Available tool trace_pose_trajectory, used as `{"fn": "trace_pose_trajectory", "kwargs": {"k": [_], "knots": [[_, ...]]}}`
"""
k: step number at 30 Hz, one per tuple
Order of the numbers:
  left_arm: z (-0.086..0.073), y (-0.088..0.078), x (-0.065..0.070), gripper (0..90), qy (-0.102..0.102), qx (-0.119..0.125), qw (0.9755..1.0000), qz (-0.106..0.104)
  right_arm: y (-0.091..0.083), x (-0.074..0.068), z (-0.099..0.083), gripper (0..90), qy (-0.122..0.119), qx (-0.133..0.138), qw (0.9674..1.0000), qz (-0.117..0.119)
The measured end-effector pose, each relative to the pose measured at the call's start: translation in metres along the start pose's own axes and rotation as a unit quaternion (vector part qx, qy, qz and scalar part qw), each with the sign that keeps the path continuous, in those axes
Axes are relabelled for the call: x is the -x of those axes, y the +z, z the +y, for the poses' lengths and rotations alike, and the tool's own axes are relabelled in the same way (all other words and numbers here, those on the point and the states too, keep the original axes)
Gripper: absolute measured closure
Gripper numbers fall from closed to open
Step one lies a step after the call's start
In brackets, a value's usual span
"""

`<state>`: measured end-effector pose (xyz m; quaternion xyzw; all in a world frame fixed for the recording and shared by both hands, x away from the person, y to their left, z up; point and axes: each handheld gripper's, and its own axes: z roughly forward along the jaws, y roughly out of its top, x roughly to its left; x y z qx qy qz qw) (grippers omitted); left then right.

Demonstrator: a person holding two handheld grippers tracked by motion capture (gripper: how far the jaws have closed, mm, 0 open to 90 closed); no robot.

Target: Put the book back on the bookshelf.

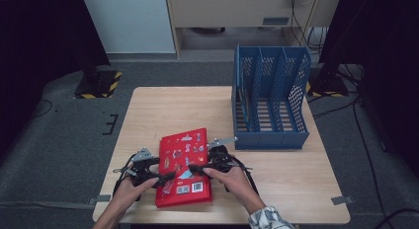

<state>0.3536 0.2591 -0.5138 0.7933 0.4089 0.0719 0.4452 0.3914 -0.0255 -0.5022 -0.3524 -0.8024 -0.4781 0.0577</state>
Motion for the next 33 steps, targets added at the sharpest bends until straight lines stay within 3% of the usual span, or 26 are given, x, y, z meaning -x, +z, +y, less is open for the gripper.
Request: {"fn": "trace_pose_trajectory", "kwargs": {"k": [7, 16, 19, 22, 27, 33], "knots": [[0.003, -0.003, 0.003, 1.3, 0.003, 0.024, 0.9997, -0.009, -0.007, -0.001, 0.007, 47.9, 0.003, 0.045, 0.9988, 0.020], [0.001, -0.007, -0.002, 0.0, -0.003, 0.015, 0.9999, 0.006, -0.008, -0.001, 0.009, 50.7, 0.003, 0.051, 0.9983, 0.027], [-0.002, -0.010, -0.004, 0.0, -0.011, 0.005, 0.9999, -0.005, -0.008, -0.001, 0.009, 50.7, 0.004, 0.050, 0.9984, 0.028], [-0.006, -0.010, -0.005, 0.0, -0.019, -0.005, 0.9996, -0.019, -0.007, 0.002, 0.010, 49.9, 0.016, 0.041, 0.9985, 0.033], [-0.006, -0.007, -0.003, 0.0, -0.011, -0.016, 0.9996, -0.019, 0.001, 0.001, 0.008, 33.6, 0.000, -0.016, 0.9996, 0.023], [-0.007, -0.006, -0.003, 0.0, -0.009, -0.015, 0.9997, -0.015, 0.004, 0.003, 0.006, 31.4, 0.002, -0.026, 0.9994, 0.024]]}}
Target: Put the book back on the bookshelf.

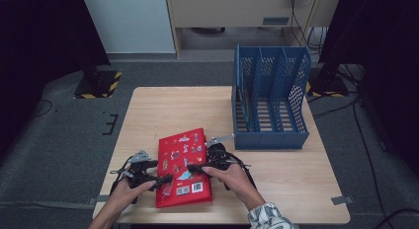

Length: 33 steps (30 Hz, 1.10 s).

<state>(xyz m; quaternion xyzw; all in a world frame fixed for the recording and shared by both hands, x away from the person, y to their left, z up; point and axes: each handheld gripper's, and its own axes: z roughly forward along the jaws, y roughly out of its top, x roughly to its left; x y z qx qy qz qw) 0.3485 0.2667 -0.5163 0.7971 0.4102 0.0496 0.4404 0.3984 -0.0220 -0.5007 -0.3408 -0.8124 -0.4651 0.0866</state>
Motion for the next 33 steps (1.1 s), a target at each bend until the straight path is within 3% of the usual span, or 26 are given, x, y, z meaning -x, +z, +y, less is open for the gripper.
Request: {"fn": "trace_pose_trajectory", "kwargs": {"k": [7, 14, 21, 25, 29, 33], "knots": [[-0.001, 0.001, -0.006, 0.0, -0.003, -0.008, 1.0000, 0.000, 0.004, 0.006, -0.005, 28.7, 0.009, -0.007, 0.9999, 0.002], [-0.001, 0.004, -0.011, 0.0, -0.016, -0.010, 0.9996, -0.018, 0.003, 0.005, -0.008, 24.6, -0.007, -0.005, 0.9999, -0.006], [0.004, 0.004, -0.012, 0.5, -0.014, -0.018, 0.9997, -0.012, 0.003, 0.004, -0.009, 23.0, -0.015, -0.005, 0.9998, -0.009], [0.006, 0.001, -0.010, 8.2, -0.013, -0.004, 0.9999, -0.002, 0.003, 0.004, -0.008, 23.0, -0.011, -0.004, 0.9999, -0.008], [0.011, -0.004, -0.006, 23.2, -0.003, 0.018, 0.9998, 0.008, 0.004, 0.004, -0.007, 22.4, -0.009, -0.002, 0.9999, -0.006], [0.012, -0.005, -0.005, 23.5, -0.001, 0.017, 0.9998, 0.014, 0.005, 0.004, -0.006, 22.0, -0.011, -0.003, 0.9999, -0.008]]}}
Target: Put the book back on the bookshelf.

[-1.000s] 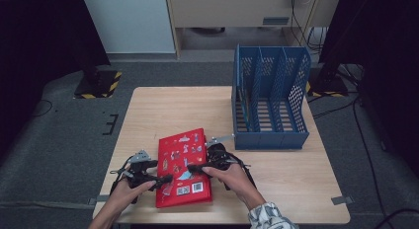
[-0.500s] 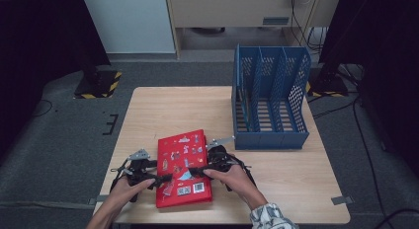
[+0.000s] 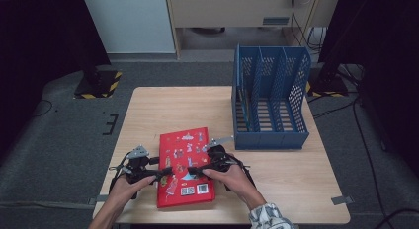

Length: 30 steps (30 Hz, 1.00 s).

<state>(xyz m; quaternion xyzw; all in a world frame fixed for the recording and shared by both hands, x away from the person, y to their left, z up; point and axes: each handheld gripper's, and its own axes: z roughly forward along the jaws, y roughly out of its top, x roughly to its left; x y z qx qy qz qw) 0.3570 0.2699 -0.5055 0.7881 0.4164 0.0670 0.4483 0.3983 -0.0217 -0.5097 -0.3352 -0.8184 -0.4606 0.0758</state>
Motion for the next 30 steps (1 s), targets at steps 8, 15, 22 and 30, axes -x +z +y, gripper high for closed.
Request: {"fn": "trace_pose_trajectory", "kwargs": {"k": [8, 15, 22, 30], "knots": [[0.007, -0.006, 0.002, 26.3, 0.007, 0.020, 0.9998, 0.004, -0.002, -0.001, 0.004, 21.0, -0.005, 0.006, 0.9999, -0.011], [0.009, -0.009, 0.002, 27.1, 0.009, 0.027, 0.9996, 0.008, -0.003, -0.004, 0.009, 20.5, -0.014, 0.006, 0.9997, -0.020], [0.012, -0.012, 0.004, 29.6, 0.012, 0.033, 0.9994, 0.006, -0.006, -0.006, 0.011, 20.4, -0.016, 0.006, 0.9996, -0.023], [0.017, -0.014, 0.007, 31.8, 0.017, 0.038, 0.9991, 0.007, -0.014, -0.008, 0.014, 20.6, -0.018, 0.011, 0.9995, -0.026]]}}
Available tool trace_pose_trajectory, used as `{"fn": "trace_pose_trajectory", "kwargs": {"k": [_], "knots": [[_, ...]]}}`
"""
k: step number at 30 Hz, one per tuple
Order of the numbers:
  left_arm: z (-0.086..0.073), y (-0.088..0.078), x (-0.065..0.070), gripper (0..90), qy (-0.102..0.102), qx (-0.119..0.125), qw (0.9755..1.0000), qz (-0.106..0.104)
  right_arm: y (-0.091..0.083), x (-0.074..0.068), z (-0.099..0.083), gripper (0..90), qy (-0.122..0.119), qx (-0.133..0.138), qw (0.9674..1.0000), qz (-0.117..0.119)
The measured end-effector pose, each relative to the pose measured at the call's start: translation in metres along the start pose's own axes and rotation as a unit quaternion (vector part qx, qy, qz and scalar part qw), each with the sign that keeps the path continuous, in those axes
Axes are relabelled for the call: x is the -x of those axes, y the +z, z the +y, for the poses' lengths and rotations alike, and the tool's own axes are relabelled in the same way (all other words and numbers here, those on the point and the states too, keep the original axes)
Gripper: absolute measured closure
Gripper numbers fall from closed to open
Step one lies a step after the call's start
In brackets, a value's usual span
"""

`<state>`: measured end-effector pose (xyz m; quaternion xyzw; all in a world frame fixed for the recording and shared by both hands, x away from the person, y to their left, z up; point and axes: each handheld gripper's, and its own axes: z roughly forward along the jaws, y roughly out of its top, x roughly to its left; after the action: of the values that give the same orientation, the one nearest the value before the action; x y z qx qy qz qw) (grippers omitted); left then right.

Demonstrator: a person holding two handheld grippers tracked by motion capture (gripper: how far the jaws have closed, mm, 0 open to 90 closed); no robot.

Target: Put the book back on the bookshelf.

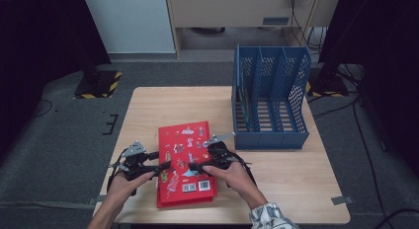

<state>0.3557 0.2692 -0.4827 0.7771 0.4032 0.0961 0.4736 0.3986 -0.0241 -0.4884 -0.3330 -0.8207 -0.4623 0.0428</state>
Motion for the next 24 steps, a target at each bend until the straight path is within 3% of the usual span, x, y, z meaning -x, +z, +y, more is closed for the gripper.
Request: {"fn": "trace_pose_trajectory", "kwargs": {"k": [6, 15, 24], "knots": [[0.006, -0.002, 0.000, 32.1, 0.004, 0.000, 1.0000, 0.001, -0.005, -0.003, 0.009, 23.4, -0.005, 0.007, 1.0000, -0.003], [0.024, -0.008, 0.000, 37.9, 0.005, 0.024, 0.9997, 0.000, -0.009, -0.003, 0.024, 27.4, -0.013, 0.018, 0.9997, -0.009], [0.036, -0.012, -0.002, 41.8, 0.020, 0.029, 0.9993, 0.014, -0.013, -0.002, 0.035, 32.1, -0.027, 0.032, 0.9990, -0.017]]}}
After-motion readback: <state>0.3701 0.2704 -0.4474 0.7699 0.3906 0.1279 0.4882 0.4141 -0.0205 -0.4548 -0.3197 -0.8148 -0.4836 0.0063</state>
